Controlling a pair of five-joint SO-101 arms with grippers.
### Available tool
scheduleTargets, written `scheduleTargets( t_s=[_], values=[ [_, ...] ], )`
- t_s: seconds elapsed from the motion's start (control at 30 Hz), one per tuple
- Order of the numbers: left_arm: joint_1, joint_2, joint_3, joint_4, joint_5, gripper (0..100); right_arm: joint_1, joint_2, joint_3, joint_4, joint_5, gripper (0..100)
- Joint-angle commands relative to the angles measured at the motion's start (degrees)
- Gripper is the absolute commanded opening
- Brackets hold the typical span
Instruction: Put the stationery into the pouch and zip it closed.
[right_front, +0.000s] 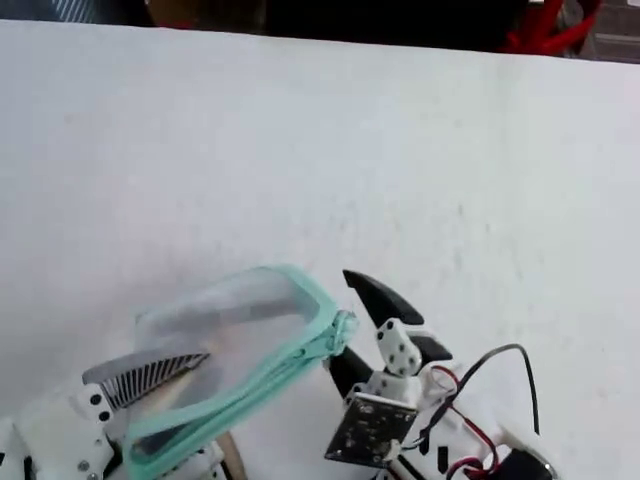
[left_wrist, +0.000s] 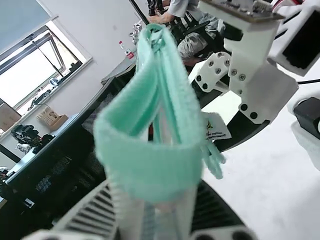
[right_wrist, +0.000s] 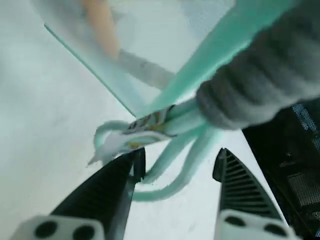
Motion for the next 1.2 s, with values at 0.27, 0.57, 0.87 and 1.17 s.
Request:
scheduleTargets(
  t_s=[0.27, 0.57, 0.87, 1.17],
  values=[
    [-3.9, 0.4, -2.5, 2.2, -0.7, 5, 16.9, 0.4, -14.7, -3.9, 6.6, 22.6],
    [-4.4, 0.6, -2.0, -1.2, -0.7, 5, 20.4, -0.2, -13.5, -2.9, 1.1, 22.6],
    [-17.8, 0.4, 15.4, -18.9, 5.1, 5, -1.1, 3.6, -14.3, 16.0, 5.8, 23.2],
    [-18.2, 0.3, 18.6, -19.8, 5.4, 5, -5.1, 9.8, -32.4, 21.0, 4.0, 38.6]
  ],
)
